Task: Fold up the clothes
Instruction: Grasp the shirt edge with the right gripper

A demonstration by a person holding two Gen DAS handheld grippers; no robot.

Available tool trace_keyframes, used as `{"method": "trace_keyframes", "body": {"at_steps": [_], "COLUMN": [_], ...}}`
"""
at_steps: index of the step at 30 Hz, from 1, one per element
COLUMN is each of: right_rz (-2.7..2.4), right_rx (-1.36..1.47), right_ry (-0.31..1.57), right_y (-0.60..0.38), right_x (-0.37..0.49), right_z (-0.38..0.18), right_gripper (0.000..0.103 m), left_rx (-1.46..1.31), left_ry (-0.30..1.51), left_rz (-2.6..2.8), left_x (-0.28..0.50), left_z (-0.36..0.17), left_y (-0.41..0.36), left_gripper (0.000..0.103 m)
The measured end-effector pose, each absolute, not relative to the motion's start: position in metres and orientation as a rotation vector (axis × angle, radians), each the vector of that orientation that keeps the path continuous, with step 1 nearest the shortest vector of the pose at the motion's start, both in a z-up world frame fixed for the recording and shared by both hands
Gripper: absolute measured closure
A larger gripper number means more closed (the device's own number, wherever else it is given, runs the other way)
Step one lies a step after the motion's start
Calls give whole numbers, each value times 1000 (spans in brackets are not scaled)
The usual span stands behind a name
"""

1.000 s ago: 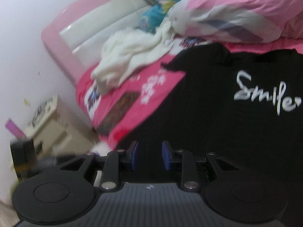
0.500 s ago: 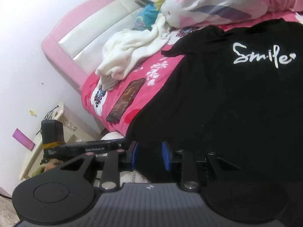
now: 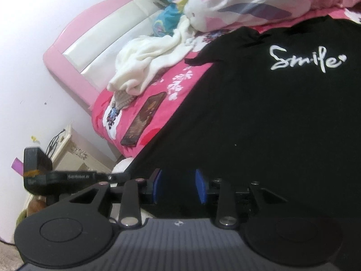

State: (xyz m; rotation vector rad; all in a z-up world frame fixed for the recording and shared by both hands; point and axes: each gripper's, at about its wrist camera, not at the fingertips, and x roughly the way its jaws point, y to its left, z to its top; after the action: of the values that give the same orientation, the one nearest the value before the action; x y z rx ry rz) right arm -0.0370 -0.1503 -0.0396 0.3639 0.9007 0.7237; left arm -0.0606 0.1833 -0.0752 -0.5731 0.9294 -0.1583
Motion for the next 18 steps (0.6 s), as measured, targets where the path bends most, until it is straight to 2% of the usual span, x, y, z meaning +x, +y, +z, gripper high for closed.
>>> {"method": "trace_keyframes", "body": {"at_steps": [4,9,16,18], "right_rz": [757,877,1059,1058], "right_rx": [291,32,-398,-414], "right_ry": [868,763,567,560], "right_y": [-143,-102,-12,-8], "right_x": [-41,-54,-96,-99], "right_z": [-34,-27,-46,-48], "right_gripper": [67,67,55,65], "left_rx": [-547,-574,-688,-720], "left_ry": [897,893,878,869], "left_rz": [-183,-196,-236,-252], "left_x": [-60,-59,-58,-59], "left_z": [-72,-73,-70,-69], "left_y": [182,185,193,196], "left_gripper": [103,103,103,103]}}
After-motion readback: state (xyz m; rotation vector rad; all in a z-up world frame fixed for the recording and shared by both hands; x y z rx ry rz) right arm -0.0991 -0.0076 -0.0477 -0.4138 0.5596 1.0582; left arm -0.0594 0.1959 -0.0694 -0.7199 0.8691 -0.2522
